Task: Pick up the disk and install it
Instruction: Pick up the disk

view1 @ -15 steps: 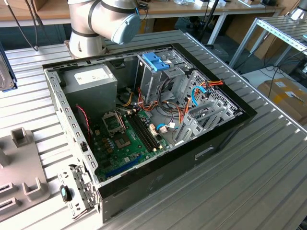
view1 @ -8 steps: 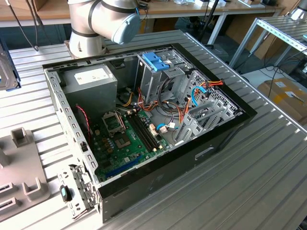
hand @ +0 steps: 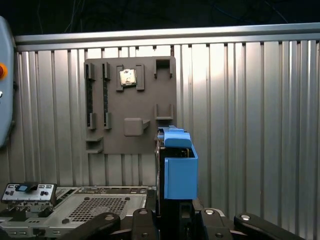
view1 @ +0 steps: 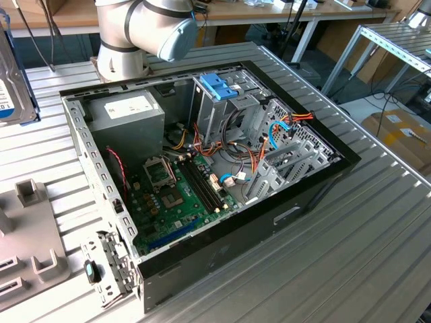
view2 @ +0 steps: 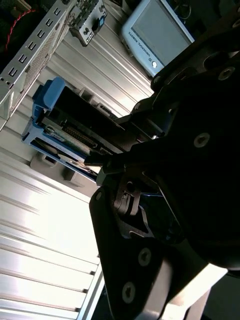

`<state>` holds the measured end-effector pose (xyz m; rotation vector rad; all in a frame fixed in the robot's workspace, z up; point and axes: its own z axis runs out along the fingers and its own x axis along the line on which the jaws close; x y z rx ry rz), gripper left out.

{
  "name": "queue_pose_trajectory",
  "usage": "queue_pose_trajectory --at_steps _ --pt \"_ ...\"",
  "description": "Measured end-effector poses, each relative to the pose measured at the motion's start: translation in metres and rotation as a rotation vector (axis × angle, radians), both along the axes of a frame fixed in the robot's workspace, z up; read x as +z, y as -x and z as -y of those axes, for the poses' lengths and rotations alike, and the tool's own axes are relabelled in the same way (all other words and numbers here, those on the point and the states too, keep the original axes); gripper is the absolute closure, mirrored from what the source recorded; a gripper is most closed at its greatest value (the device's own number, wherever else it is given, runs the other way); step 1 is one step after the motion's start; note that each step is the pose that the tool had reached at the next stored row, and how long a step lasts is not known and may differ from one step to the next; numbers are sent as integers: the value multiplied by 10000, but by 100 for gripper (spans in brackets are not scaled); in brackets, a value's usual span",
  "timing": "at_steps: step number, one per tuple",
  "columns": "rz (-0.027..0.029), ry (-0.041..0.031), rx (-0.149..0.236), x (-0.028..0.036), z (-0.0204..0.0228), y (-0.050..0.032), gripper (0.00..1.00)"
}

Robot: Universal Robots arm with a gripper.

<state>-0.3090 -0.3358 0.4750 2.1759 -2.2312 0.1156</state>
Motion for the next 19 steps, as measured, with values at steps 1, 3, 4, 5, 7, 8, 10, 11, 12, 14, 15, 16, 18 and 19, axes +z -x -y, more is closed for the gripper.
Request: queue_pose_trajectory --at_steps 1,3,4,5,7,8,10,11,12,14,15,16,18,19 --pt "-1 1 0 1 0 -17 65" --pt "-2 0 0 1 0 -54 65" --pt "-2 0 0 1 0 -76 65" --pt "0 1 0 0 0 -89 65" --pt "-1 0 0 0 0 -122 65" --pt "-1 1 1 1 0 -136 65" --pt "-1 0 0 0 -1 -163 65" --pt "0 0 0 0 -1 -170 65" --pt "0 0 -1 0 -1 -170 65" --pt "-1 0 0 0 -1 -170 65" --pt "-1 5 0 1 -1 -171 65" --pt "-1 6 1 1 -1 -171 65" --pt "0 5 2 5 -2 -171 65" --pt "-2 7 1 9 -2 -171 65"
